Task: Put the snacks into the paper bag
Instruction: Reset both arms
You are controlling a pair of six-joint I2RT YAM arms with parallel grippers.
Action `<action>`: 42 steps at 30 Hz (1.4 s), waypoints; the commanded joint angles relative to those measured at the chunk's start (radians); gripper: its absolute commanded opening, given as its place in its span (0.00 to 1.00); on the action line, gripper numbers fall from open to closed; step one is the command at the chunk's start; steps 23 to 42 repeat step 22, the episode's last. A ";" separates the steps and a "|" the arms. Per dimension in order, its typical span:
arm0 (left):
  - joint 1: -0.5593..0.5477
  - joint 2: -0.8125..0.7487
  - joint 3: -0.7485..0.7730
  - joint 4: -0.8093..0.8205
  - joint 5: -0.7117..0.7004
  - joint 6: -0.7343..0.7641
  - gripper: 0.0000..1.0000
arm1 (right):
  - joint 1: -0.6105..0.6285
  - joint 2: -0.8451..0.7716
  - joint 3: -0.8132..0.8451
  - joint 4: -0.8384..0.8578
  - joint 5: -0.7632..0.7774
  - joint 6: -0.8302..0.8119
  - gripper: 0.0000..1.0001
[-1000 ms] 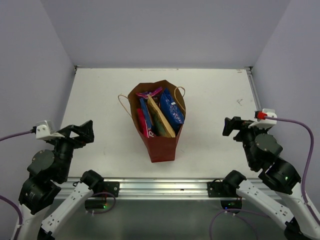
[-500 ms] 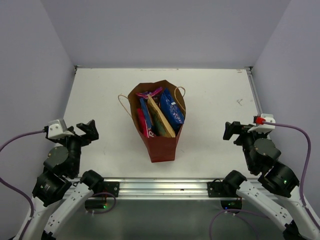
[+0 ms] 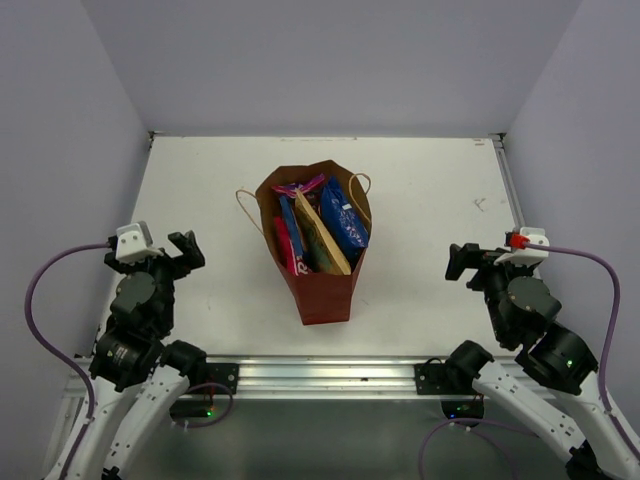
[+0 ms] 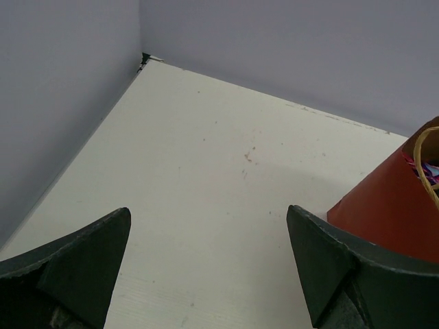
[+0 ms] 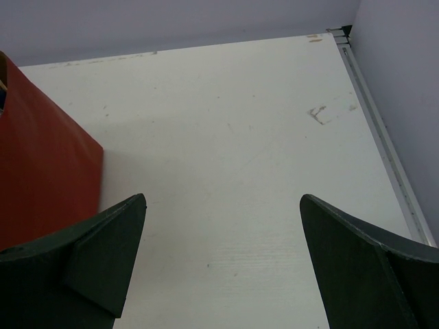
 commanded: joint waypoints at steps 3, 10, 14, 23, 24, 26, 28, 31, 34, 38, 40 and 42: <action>0.162 0.050 -0.005 0.102 0.187 0.032 1.00 | -0.002 -0.012 -0.003 0.047 -0.005 -0.006 0.98; 0.210 0.044 -0.009 0.110 0.200 0.032 1.00 | -0.002 0.006 -0.002 0.047 -0.005 -0.009 0.98; 0.217 0.047 -0.009 0.113 0.210 0.032 1.00 | -0.002 0.015 -0.001 0.047 0.003 -0.009 0.98; 0.231 0.053 -0.008 0.116 0.236 0.033 1.00 | -0.002 0.029 -0.003 0.047 0.013 -0.009 0.98; 0.231 0.053 -0.008 0.116 0.236 0.033 1.00 | -0.002 0.029 -0.003 0.047 0.013 -0.009 0.98; 0.231 0.053 -0.008 0.116 0.236 0.033 1.00 | -0.002 0.029 -0.003 0.047 0.013 -0.009 0.98; 0.231 0.053 -0.008 0.116 0.236 0.033 1.00 | -0.002 0.029 -0.003 0.047 0.013 -0.009 0.98; 0.231 0.053 -0.008 0.116 0.236 0.033 1.00 | -0.002 0.029 -0.003 0.047 0.013 -0.009 0.98; 0.231 0.053 -0.008 0.116 0.236 0.033 1.00 | -0.002 0.029 -0.003 0.047 0.013 -0.009 0.98; 0.231 0.053 -0.008 0.116 0.236 0.033 1.00 | -0.002 0.029 -0.003 0.047 0.013 -0.009 0.98; 0.231 0.053 -0.008 0.116 0.236 0.033 1.00 | -0.002 0.029 -0.003 0.047 0.013 -0.009 0.98; 0.231 0.053 -0.008 0.116 0.236 0.033 1.00 | -0.002 0.029 -0.003 0.047 0.013 -0.009 0.98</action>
